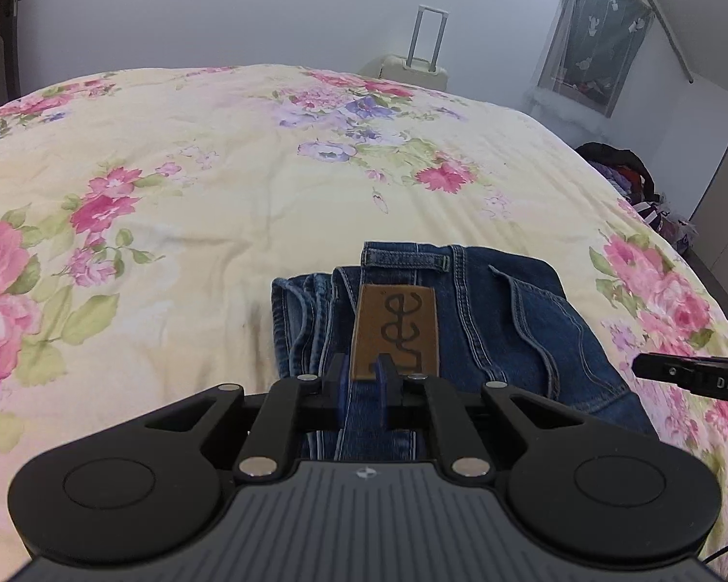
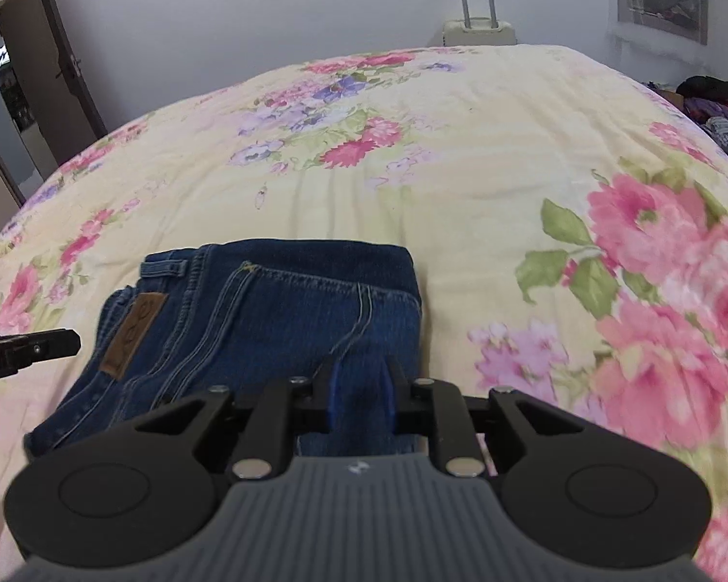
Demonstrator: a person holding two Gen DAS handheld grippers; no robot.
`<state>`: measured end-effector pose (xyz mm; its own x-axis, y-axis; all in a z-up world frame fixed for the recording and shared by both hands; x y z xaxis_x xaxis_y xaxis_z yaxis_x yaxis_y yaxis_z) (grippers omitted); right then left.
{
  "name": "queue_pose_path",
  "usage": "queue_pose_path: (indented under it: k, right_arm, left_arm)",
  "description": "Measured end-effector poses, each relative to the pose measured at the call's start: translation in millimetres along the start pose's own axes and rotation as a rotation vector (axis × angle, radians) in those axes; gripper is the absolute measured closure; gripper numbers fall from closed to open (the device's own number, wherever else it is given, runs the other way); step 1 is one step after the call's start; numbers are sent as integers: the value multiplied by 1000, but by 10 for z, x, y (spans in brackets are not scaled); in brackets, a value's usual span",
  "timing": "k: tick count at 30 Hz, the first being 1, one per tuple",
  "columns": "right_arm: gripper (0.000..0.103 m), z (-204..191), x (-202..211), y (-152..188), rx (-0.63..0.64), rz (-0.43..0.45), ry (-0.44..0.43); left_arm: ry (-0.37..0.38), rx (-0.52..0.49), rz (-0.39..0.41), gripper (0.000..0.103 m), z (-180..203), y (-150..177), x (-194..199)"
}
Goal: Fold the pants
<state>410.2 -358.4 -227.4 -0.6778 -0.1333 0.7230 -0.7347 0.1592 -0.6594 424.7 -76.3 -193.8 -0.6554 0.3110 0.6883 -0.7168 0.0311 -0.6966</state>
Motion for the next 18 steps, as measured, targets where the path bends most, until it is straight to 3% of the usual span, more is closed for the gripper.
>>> queue_pose_path:
  k: [4,8,11,14,16,18]
  right_arm:
    - [88,52,499,477,-53,6,17]
    - [88,11,801,926,-58,-25,74]
    - [88,-73,789,1151,-39,-76,110]
    - [88,-91,719,1165,-66,-59,99]
    - [79,-45,622,1149,-116,-56,100]
    - [77,-13,460,1144,-166,-79,85]
  left_arm:
    - [-20,-26,-36,90,55,249,149]
    - [-72,-77,-70,90,66,469,58]
    - [-86,-62,-96,91,-13,564,-48]
    - [-68,-27,-99,91,-66,609,-42]
    - [-66,-21,-100,91,-72,622,-37]
    - [-68,-22,-105,91,-78,643,-60]
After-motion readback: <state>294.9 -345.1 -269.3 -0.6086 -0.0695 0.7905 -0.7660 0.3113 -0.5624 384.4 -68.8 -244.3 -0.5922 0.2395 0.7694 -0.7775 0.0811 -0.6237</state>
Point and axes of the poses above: each gripper's, at about its wrist camera, not at the fingertips, and x roughly against the way its jaws point, z to its right, y to its underside, the point moved 10 cm from there along -x, roughly the way its jaws point, and after that the axes turned 2 degrees about x, right-handed, at the moved point
